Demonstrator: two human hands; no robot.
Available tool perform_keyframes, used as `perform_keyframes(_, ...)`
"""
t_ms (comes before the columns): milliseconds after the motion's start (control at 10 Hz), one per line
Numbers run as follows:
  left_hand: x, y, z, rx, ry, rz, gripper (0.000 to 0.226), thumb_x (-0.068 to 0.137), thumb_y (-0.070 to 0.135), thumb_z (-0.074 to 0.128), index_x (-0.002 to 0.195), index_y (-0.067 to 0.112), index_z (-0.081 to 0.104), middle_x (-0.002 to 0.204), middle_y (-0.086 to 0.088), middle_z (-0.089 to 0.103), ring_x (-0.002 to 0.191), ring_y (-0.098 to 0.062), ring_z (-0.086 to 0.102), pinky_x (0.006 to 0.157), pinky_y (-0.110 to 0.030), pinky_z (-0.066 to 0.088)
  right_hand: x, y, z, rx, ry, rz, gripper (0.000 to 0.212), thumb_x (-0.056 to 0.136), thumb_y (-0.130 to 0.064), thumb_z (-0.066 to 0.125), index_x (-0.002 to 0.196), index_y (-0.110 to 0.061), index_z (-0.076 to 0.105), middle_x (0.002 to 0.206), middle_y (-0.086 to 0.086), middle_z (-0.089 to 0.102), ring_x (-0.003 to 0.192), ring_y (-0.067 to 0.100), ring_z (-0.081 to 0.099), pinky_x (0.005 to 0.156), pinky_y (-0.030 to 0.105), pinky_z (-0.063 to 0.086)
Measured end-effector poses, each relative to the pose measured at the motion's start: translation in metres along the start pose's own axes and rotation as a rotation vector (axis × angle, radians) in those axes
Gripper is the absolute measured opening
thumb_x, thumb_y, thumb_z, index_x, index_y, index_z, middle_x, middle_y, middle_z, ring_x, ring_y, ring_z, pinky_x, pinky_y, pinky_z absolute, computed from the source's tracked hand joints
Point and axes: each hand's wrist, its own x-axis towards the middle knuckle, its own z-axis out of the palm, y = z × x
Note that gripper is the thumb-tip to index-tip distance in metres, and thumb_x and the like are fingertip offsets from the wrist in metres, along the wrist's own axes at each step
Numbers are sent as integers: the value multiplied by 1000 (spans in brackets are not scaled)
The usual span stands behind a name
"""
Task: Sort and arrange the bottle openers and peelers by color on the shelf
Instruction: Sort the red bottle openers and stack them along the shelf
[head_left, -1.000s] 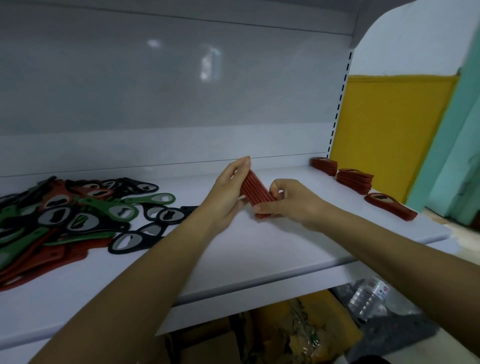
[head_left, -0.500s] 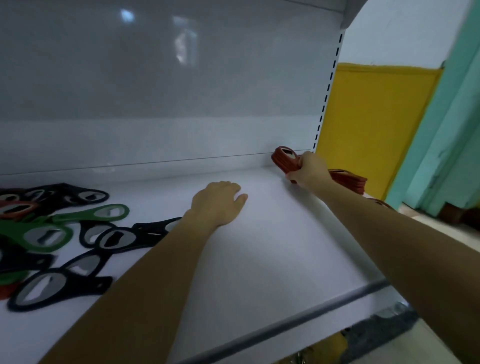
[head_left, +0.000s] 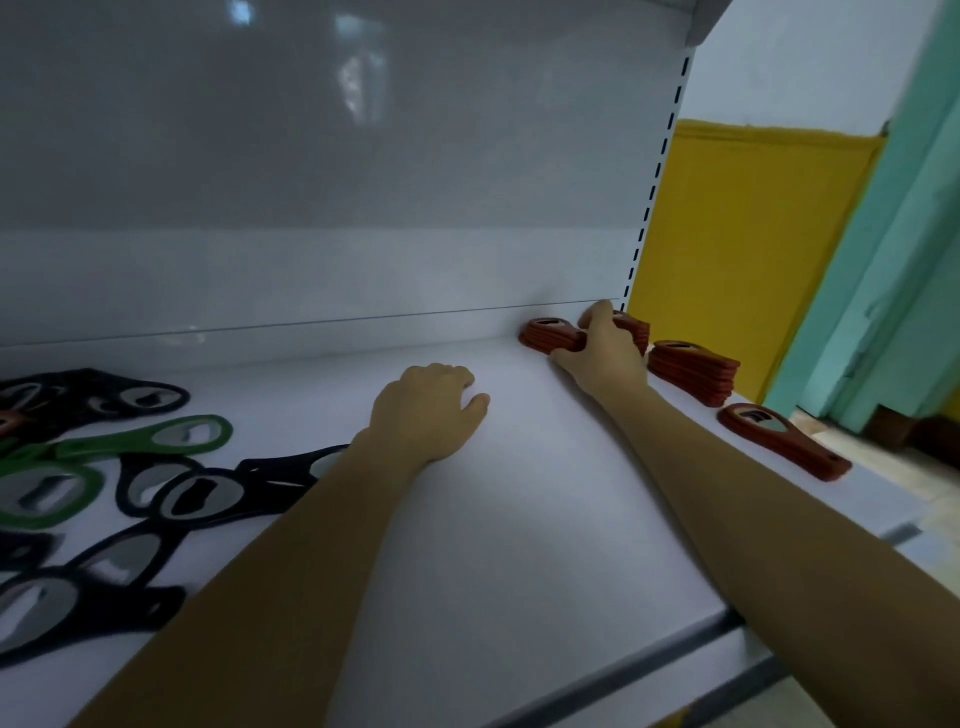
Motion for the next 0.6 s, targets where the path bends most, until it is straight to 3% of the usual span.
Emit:
perform_keyframes(200,-1,2,1,7,16,-2,46,98,40,36,138,18,42,141,-3,44,129,-23,37,103,-32,31,0,1,-1,-25,-36,-39,49,86,-7,59,128,-6,35,106,19,61,95,33,59,68,30,41)
perform_keyframes(400,-1,3,1,12,21,-7,45,98,40,36,137,18,42,140,-3,45,129,-23,37,103,-32,31,3,2,0,33,-31,-18,48,85,-6,59,128,-3,37,110,20,61,100,34,58,74,29,41)
perform_keyframes(600,-1,3,1,24,27,-6,45,98,40,36,137,18,43,140,-3,45,128,-23,38,102,-32,32,0,-1,0,40,-24,-23,49,85,-2,58,129,-2,36,106,20,61,95,33,59,70,28,40)
